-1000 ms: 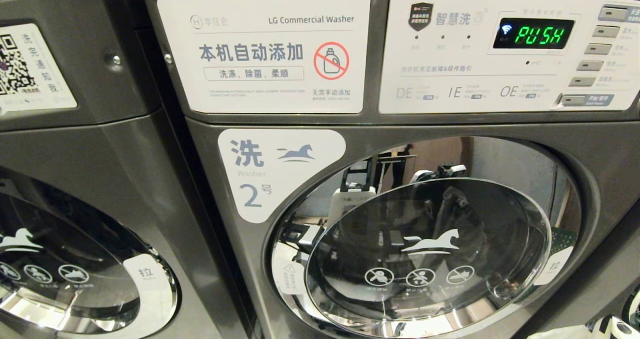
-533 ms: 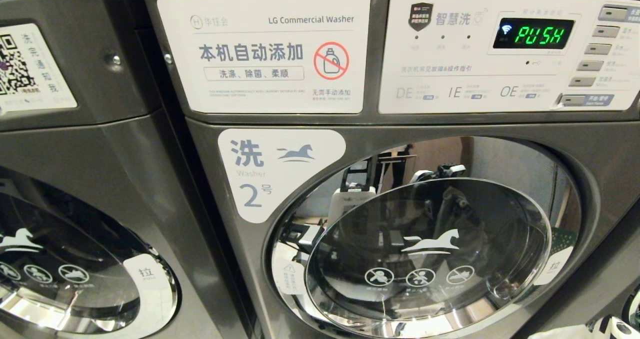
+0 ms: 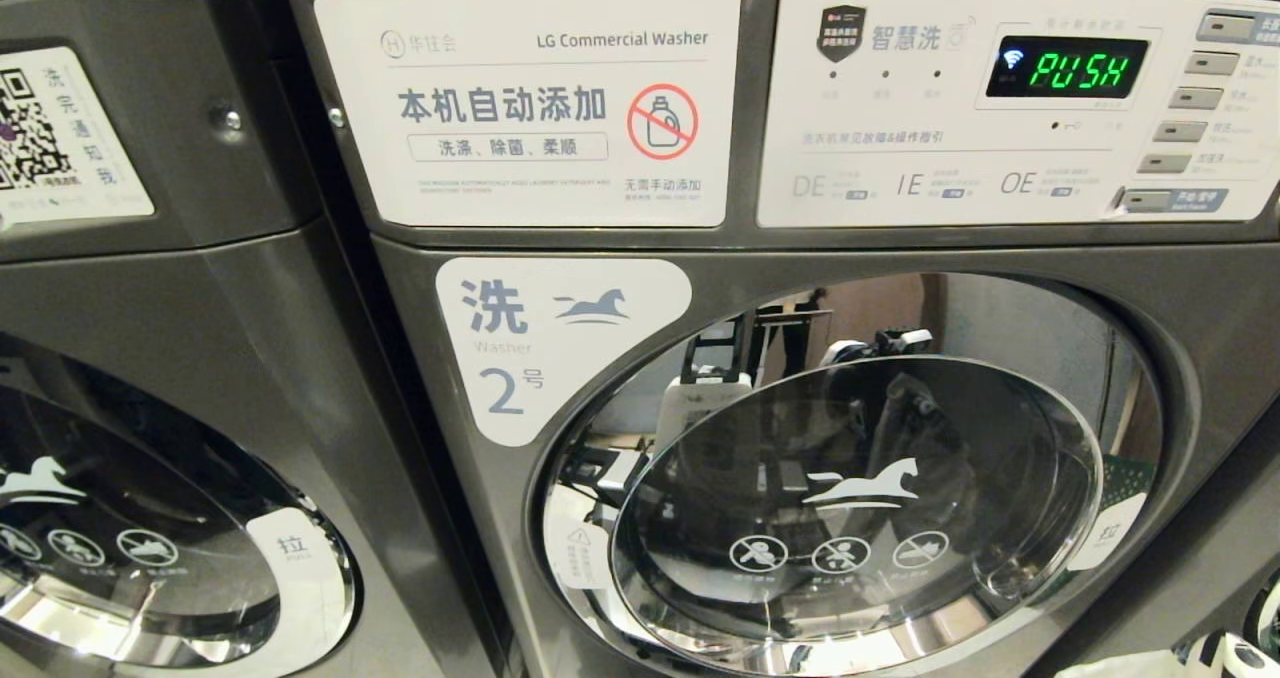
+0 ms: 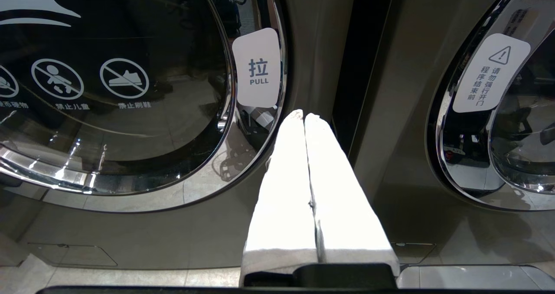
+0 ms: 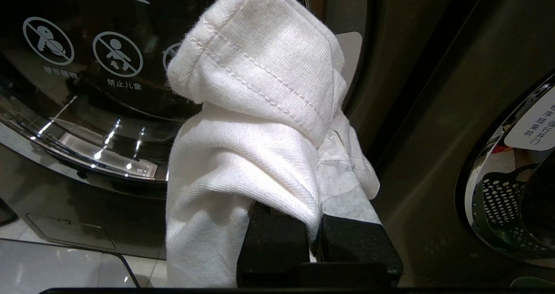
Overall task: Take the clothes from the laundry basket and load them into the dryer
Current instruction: Put the clothes in the dryer
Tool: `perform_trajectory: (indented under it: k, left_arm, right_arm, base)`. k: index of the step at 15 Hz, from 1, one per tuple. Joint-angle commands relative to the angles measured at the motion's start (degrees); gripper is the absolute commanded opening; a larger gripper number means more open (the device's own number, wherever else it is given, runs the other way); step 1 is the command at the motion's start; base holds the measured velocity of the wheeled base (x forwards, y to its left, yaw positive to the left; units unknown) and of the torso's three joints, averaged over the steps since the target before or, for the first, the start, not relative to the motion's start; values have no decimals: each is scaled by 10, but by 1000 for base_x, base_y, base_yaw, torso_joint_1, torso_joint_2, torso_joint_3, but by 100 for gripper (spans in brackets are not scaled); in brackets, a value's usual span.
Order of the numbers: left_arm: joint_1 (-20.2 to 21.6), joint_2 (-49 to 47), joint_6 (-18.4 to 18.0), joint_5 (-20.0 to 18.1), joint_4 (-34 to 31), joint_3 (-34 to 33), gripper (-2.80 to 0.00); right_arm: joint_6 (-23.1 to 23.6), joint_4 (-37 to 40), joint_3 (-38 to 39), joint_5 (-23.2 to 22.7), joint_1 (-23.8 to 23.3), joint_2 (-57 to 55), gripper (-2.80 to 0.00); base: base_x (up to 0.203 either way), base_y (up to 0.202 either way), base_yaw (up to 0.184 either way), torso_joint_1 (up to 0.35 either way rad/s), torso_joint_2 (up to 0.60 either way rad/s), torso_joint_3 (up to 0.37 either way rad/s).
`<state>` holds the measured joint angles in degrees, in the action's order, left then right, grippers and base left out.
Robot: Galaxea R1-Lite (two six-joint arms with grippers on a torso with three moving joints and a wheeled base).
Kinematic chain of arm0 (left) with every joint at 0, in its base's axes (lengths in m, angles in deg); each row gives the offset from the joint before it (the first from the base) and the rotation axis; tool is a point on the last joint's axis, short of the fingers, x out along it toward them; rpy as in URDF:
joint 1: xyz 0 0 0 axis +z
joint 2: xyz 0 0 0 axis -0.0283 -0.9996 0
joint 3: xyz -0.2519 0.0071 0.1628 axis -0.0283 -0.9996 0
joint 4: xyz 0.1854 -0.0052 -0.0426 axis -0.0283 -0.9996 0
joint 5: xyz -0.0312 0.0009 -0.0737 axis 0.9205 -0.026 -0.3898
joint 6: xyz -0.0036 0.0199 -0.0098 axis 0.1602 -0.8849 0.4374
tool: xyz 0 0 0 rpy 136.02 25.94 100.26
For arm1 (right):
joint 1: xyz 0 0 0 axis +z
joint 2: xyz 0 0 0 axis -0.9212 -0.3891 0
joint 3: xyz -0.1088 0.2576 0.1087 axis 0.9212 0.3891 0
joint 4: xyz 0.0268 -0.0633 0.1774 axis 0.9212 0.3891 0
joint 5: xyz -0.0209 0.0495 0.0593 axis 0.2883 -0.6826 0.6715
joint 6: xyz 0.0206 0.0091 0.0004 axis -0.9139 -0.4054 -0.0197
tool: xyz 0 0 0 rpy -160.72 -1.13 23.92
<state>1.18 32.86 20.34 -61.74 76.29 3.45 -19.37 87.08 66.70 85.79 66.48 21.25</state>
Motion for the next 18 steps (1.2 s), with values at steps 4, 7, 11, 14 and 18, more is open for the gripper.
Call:
perform_trajectory:
  k: [4,7,11,14,18]
  left_arm:
    - [0,0,0,0,0,0,-280]
    - [0,0,0,0,0,0,-280]
    - [0,0,0,0,0,0,-280]
    - [0,0,0,0,0,1,-280]
    - [0,0,0,0,0,0,-280]
  right_arm:
    - [1,0,0,-1,0,-1,-280]
    - [-20,0,0,5,0,-1,-280]
    - [-15,0,0,2,0,-1,-280]
    - [-13,1,0,4,0,-1,-280]
    - [-15,1,0,8,0,-1,-280]
  base:
    - [0,0,0,0,0,0]
    - [0,0,0,0,0,0]
    - [0,0,0,0,0,0]
    - [0,0,0,0,0,0]
    - [0,0,0,0,0,0]
